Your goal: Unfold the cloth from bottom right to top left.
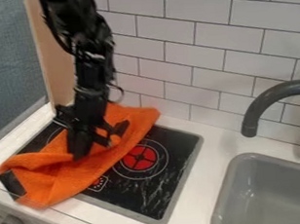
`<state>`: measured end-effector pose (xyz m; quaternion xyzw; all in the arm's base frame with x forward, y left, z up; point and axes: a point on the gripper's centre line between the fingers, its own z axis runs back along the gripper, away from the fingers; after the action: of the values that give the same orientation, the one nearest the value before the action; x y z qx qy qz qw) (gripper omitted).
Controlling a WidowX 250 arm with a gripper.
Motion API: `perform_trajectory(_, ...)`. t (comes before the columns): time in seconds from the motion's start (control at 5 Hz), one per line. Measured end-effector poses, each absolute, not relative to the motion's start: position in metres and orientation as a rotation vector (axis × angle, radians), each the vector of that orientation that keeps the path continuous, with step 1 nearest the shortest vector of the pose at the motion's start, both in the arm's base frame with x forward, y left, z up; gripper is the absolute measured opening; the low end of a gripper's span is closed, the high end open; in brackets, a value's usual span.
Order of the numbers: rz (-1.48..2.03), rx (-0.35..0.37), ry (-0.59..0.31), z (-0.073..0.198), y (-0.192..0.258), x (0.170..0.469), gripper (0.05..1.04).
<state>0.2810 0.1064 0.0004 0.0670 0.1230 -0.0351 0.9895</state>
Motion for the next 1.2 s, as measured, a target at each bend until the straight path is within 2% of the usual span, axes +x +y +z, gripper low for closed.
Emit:
perform_trajectory(0.4,0.093,0.085,0.215,0.017,0.156,0.279,0.047)
perform_trajectory(0.6,0.187,0.038,0.191,0.02,0.187,0.275,0.047)
perform_trajectory(1.0,0.371,-0.066,0.165,0.01,0.23,0.257,0.047)
perform_trajectory(1.2,0.455,-0.047,0.2,-0.003,0.246,0.248,0.047)
